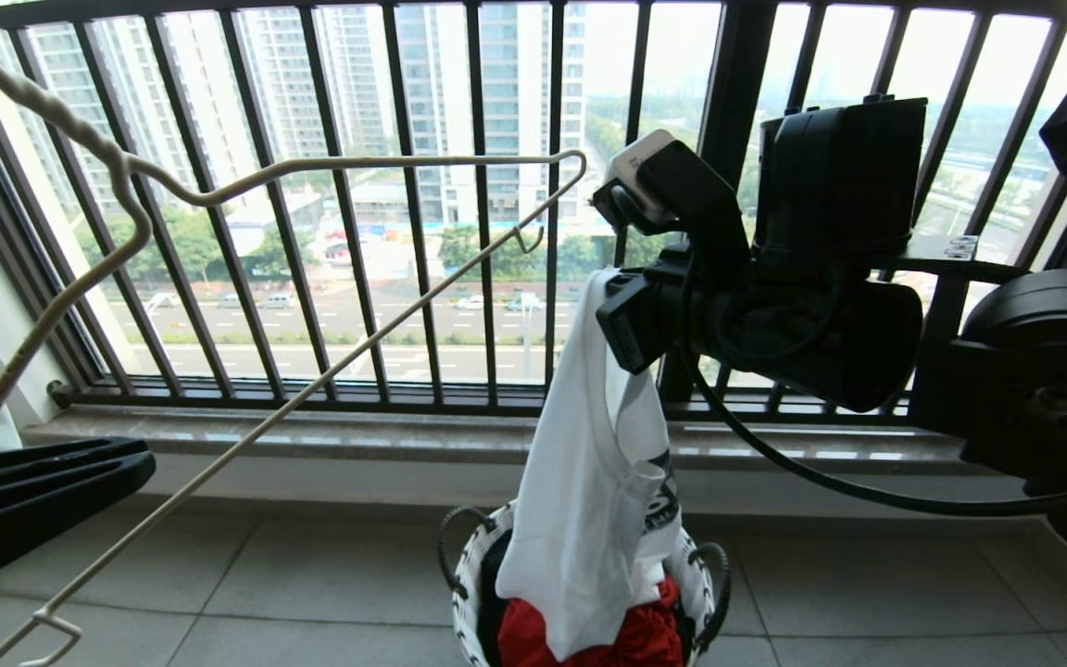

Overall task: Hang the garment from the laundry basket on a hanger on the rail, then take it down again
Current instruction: Pick up clothes from the basket, then hang the clothes on the clothes rack

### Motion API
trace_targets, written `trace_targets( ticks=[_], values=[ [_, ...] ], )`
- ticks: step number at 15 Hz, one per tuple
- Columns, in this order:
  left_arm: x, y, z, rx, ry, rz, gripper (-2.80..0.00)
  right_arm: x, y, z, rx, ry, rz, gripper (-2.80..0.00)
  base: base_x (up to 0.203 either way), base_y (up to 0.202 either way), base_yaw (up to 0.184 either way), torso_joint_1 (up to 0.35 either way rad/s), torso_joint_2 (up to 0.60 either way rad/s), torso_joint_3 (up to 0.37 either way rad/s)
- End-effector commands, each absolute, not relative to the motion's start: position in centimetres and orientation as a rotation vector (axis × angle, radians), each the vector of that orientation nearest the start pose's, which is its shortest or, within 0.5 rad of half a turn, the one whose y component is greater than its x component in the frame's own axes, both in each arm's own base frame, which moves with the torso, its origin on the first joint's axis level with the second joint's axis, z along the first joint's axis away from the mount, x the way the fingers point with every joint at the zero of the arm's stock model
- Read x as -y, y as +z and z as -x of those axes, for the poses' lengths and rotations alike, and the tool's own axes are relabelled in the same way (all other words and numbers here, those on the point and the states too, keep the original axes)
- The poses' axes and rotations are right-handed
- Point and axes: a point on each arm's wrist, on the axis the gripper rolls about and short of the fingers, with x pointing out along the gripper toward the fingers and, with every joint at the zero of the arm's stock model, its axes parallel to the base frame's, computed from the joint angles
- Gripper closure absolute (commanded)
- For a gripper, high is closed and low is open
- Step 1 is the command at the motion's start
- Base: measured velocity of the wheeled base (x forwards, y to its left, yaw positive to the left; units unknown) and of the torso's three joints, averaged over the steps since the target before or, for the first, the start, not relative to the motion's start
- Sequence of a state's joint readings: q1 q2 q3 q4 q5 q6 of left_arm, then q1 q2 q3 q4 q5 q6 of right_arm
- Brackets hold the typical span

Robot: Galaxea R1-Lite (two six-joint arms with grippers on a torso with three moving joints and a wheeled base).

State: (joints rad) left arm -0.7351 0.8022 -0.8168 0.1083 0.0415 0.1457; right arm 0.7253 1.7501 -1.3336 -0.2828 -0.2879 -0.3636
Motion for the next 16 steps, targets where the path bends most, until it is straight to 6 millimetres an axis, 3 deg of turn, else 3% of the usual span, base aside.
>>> trace_targets(
  ticks=[1, 4, 12, 16],
  values=[
    [5.3, 28.0, -6.1, -0.085, -0.701, -0.193, 0.0, -22.4, 28.2, -26.3, -0.022, 0.435, 0.419, 0.0, 0.0, 0.0, 0.0, 0.0, 0.0, 0.0],
    [6.6, 27.5, -7.5, -0.156, -0.699, -0.207, 0.0, -22.2, 28.4, -26.7, -0.024, 0.401, 0.422, 0.0, 0.0, 0.0, 0.0, 0.0, 0.0, 0.0],
    [5.9, 27.9, -6.6, -0.24, -0.702, -0.242, 0.0, -20.4, 29.1, -30.8, -0.057, 0.261, 0.424, 0.0, 0.0, 0.0, 0.0, 0.0, 0.0, 0.0],
    [6.7, 27.5, -7.6, -0.288, -0.705, -0.236, 0.0, -21.0, 29.6, -32.0, -0.06, 0.178, 0.416, 0.0, 0.0, 0.0, 0.0, 0.0, 0.0, 0.0]
  ],
)
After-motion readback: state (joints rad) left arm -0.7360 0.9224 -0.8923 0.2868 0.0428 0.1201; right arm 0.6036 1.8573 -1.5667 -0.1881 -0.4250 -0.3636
